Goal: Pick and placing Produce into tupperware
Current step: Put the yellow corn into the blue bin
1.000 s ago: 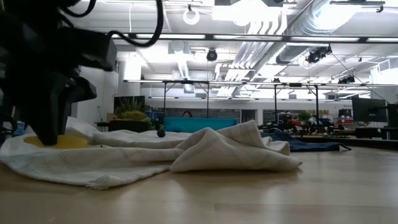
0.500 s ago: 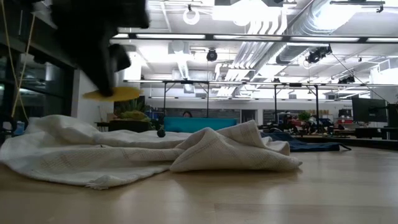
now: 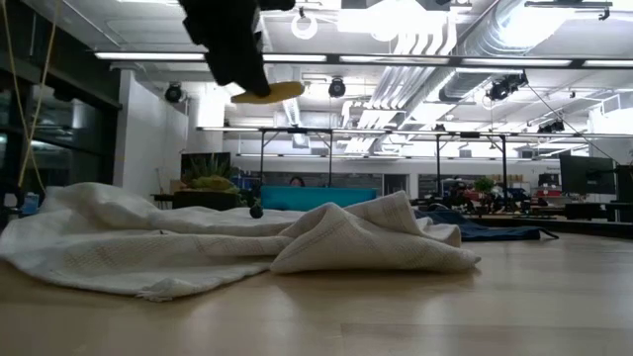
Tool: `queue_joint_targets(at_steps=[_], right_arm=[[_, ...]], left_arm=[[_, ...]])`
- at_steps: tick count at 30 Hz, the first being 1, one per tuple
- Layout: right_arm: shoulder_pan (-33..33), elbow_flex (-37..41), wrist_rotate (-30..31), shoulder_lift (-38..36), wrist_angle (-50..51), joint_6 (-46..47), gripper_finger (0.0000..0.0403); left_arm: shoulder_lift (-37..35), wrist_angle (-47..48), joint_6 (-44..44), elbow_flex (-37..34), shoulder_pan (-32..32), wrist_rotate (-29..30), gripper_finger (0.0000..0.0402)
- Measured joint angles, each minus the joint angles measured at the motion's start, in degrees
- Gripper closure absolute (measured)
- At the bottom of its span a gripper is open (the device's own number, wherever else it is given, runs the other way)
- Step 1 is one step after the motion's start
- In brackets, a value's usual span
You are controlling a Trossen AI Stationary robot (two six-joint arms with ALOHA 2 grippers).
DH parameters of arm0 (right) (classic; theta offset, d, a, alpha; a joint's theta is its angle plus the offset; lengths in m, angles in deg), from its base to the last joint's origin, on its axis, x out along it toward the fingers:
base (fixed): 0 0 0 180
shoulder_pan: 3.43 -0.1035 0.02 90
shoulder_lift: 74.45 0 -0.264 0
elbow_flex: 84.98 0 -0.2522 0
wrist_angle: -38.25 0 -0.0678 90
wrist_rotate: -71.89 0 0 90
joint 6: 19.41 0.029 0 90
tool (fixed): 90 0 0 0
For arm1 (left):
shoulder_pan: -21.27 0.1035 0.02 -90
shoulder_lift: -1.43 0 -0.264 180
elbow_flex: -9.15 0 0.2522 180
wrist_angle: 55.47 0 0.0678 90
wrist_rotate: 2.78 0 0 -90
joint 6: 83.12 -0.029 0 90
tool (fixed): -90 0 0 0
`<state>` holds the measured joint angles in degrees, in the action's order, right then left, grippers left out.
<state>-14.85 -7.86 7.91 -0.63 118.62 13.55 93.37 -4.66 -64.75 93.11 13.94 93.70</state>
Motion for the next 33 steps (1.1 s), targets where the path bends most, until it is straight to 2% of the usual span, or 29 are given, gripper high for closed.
queue_joint_targets(at_steps=[21,27,33], right_arm=[[0.0,0.0,0.0,0.0,-0.1,0.2,0.0190],[0.0,0.0,0.0,0.0,-1.2,0.2,0.0190],[0.0,0.0,0.0,0.0,-1.4,0.3,0.0190]], left_arm=[[0.0,12.8,-7.6,15.6,7.4,-0.8,0.0369],[0.0,15.9,-7.9,17.3,10.4,-0.8,0.0369],[0.0,17.4,-12.1,17.3,15.1,-0.7,0.0369]])
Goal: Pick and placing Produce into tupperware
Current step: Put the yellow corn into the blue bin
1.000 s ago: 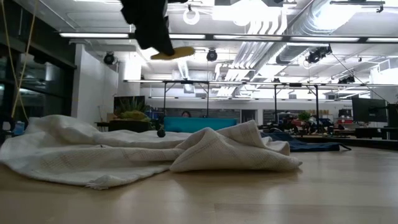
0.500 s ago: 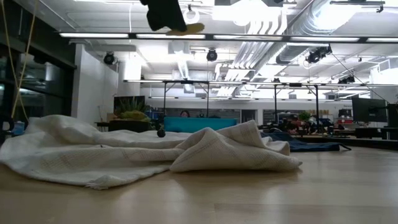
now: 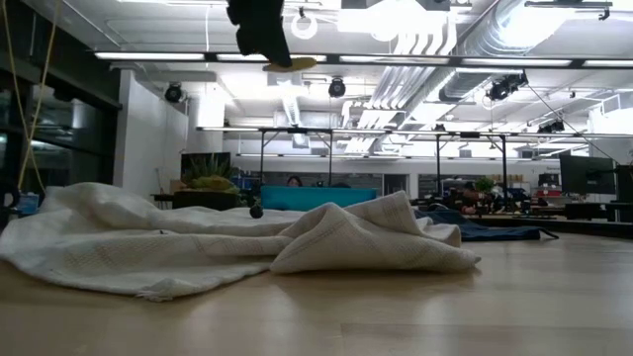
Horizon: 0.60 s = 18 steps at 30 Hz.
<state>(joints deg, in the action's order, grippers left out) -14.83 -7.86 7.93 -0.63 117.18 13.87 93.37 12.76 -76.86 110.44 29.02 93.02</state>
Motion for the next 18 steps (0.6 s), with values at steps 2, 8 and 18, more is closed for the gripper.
queue_joint_targets(at_steps=[2,8,18], right_arm=[[0.0,0.0,0.0,0.0,0.0,0.7,0.0190],[0.0,0.0,0.5,0.0,0.0,2.3,0.0190],[0.2,0.0,1.5,0.0,0.0,2.9,0.0190]], left_arm=[[0.0,-0.1,-1.5,0.0,1.8,0.0,0.0369],[0.0,-0.2,-4.9,0.0,8.5,-0.2,0.0369],[0.0,-1.6,-9.6,0.0,19.3,-1.0,0.0369]])
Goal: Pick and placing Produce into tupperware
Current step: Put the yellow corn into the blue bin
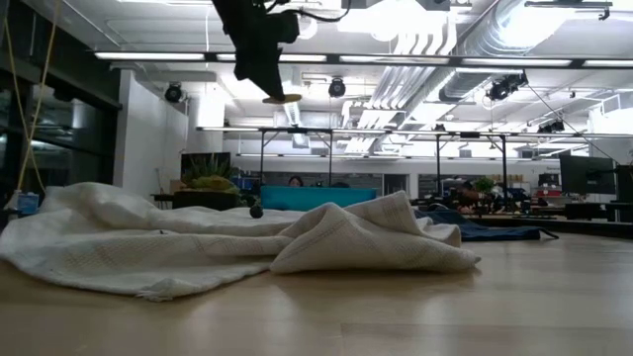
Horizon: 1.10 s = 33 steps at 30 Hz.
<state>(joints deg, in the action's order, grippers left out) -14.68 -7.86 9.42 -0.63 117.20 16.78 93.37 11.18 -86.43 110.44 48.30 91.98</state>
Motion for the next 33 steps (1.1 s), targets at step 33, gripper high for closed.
queue_joint_targets(at_steps=[33], right_arm=[[1.6,0.0,3.8,0.0,-0.8,0.0,0.0190]], left_arm=[[18.7,-10.0,-4.4,-0.1,6.3,-12.9,0.0369]])
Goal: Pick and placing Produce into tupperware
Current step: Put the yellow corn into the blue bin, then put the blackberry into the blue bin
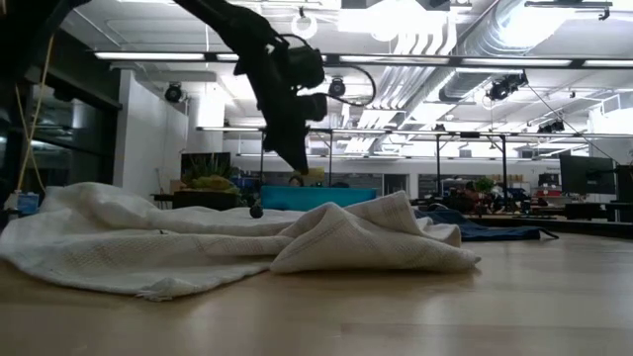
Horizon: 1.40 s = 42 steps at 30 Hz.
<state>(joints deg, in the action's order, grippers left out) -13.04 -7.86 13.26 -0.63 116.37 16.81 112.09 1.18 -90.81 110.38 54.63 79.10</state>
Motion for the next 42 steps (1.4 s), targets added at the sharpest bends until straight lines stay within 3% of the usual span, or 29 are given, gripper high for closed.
queue_joint_targets(at_steps=[21,33,42], right_arm=[[0.0,0.0,0.0,0.0,0.0,1.1,0.0190],[0.0,0.0,0.0,0.0,0.0,1.2,0.0190],[0.0,0.0,0.0,0.0,0.0,1.3,0.0190]], left_arm=[[3.8,-1.3,-1.1,0.0,0.0,-0.2,0.0369],[3.8,-0.9,-1.0,0.0,0.0,-1.5,0.0296],[1.6,4.2,-1.0,0.0,0.0,-1.8,0.0304]])
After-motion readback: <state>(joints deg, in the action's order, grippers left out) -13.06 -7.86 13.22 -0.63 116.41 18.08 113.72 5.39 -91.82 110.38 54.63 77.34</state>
